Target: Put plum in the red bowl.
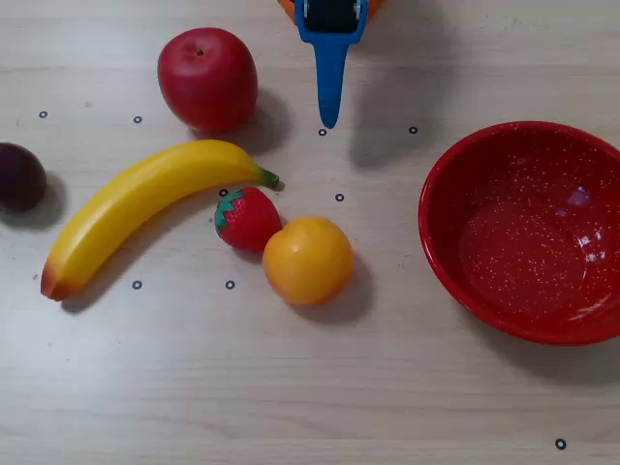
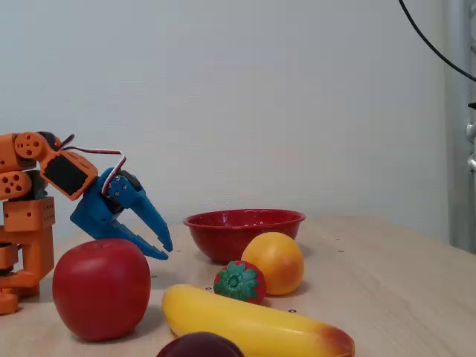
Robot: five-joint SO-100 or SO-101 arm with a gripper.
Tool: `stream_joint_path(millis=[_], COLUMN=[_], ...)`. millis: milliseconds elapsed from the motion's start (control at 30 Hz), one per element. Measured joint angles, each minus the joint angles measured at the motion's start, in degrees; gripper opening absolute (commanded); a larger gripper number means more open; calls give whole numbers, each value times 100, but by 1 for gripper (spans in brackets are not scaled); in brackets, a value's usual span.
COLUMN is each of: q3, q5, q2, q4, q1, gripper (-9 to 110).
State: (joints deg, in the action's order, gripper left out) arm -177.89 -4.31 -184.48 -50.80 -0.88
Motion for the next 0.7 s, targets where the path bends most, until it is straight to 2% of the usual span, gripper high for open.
stream_joint_path(millis=[533, 700], q3=[0, 316], q5=[0, -35], q2=[9, 686], q4=[0, 44], q1=[0, 0], gripper=[0, 0])
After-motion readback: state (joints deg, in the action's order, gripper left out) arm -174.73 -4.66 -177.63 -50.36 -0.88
